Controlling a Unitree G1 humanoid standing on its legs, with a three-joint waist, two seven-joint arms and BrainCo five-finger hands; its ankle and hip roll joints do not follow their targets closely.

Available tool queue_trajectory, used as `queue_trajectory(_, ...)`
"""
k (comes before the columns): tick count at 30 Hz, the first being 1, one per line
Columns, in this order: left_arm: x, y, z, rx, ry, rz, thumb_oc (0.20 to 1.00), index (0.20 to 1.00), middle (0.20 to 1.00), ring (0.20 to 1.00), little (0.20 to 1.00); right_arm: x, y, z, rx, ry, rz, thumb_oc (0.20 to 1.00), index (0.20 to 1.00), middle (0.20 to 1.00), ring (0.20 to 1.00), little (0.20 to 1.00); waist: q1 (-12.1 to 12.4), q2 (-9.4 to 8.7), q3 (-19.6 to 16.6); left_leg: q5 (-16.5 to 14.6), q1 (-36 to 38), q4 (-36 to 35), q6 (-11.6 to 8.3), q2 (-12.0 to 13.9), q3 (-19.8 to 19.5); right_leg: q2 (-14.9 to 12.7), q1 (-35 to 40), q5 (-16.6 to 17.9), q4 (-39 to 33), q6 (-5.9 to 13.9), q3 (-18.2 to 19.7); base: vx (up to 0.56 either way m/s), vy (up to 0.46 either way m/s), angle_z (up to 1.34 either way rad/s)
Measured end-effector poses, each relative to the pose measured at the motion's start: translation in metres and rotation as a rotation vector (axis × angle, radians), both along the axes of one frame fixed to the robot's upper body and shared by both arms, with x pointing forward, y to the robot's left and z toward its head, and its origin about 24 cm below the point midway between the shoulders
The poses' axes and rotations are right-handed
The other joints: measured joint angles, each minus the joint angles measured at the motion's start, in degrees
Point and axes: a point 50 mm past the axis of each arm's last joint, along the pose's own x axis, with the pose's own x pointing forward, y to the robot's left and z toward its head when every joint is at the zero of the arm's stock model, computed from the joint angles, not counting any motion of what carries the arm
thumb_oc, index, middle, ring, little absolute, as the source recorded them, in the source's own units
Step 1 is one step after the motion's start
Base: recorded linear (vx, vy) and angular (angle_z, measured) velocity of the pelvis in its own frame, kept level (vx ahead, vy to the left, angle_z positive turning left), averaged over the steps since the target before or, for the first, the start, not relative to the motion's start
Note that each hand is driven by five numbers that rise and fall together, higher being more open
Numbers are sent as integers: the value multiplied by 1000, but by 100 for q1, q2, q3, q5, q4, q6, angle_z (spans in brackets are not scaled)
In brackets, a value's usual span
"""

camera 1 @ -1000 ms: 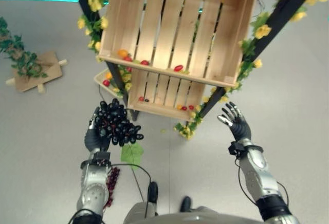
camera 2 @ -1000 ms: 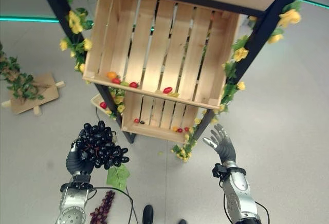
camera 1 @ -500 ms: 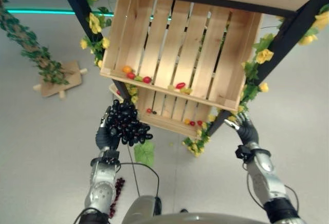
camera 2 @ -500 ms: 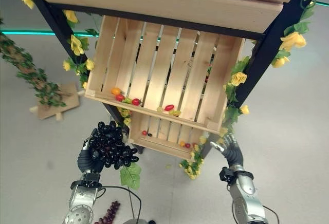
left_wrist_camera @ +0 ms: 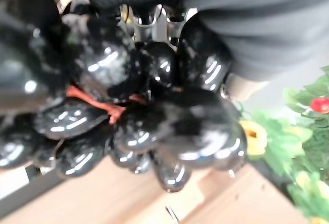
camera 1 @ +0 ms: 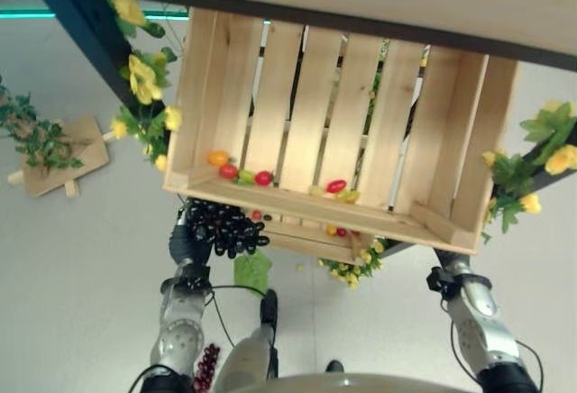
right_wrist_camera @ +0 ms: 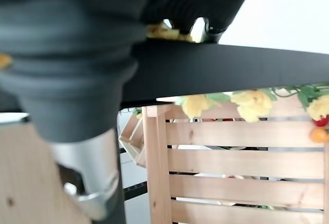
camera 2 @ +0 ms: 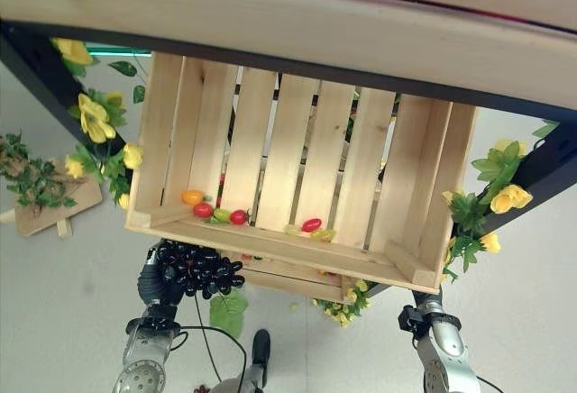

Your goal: Pick up the fruits from the basket on one side to the basket on the other side

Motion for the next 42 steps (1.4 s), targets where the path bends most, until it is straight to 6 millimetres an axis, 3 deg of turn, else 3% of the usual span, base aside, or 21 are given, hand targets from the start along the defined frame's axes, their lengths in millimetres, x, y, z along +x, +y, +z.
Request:
queue_trajectory(20,-5,4,-4,-8,26,33,200,200,200,200,200,0,7,-4,16,12,13,1000,1000,1000,1000,1000,17,-45,-142,-4,31,0,-20,78,87,61,-10,-16,2,-47,-9,1,2,0)
queue_trajectory(30,-28,3,-19,-34,88,33,200,200,200,200,200,-3,6,-7,16,28,0,1000,1000,1000,1000,1000,122,-58,-201,-1,30,0,-28,57,67,75,4,-16,1,-46,-107,0,0,0)
queue_trajectory(42,-29,7,-18,-10,74,12,200,200,200,200,200,-9,-2,-9,6,41,-34,1000,1000,1000,1000,1000,212,-54,-210,20,27,4,-36,55,-47,65,-20,-15,47,-41,-239,-83,60,2)
